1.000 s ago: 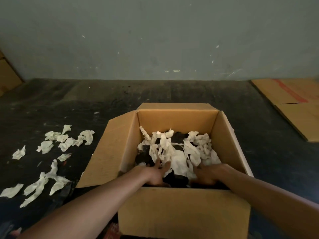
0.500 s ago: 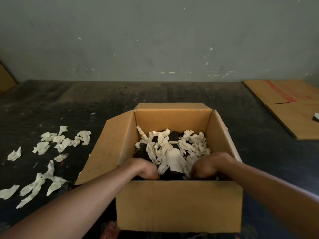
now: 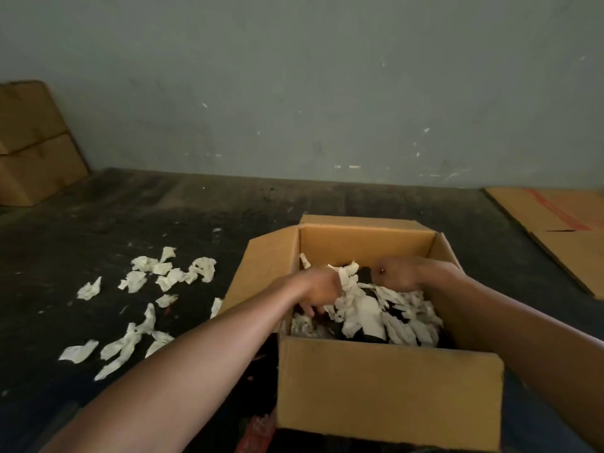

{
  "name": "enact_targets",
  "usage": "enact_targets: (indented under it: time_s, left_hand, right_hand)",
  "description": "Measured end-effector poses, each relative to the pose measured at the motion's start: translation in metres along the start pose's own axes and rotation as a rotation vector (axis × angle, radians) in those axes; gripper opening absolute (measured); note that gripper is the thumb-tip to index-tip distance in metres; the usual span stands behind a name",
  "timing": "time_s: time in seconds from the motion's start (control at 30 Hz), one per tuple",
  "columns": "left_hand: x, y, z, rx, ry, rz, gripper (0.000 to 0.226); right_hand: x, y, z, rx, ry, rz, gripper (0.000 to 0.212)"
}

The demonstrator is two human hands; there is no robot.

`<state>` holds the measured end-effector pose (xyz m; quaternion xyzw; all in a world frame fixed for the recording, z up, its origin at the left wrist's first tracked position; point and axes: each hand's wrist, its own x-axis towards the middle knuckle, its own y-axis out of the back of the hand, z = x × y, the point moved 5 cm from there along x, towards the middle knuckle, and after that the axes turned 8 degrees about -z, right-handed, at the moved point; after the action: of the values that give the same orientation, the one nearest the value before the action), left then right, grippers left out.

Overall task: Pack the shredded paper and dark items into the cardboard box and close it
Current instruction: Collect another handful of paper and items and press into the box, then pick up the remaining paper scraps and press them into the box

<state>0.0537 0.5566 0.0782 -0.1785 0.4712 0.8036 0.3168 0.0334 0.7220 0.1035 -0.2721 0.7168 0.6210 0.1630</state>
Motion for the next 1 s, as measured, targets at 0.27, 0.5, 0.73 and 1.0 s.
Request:
enact_targets:
  time_s: [0.27,0.5,0.73,1.0]
  left_hand:
    - [-0.108,0.043,-0.110,0.089,-0.180,0.587,0.045]
    - [-0.184,-0.001,-0.290,-0.068,0.086,0.638,0.073]
    - [-0.214,-0.095,-0.438,-0.184,0.395,0.422,0.105]
    - [-0.191,-0.113,-0.505,-0.039,0.469,0.380,0.114]
  right_hand:
    - [0.007,-0.032,-0.133,0.015,0.109,0.311,0.067]
    - [-0.017,-0.135,-0.301,0.200,0.400,0.455,0.059]
    - [0.026,-0.280,-0.358,0.112,0.268,0.127,0.090]
    - [0.082,-0.305,-0.327,0.167,0.037,0.138,0.110]
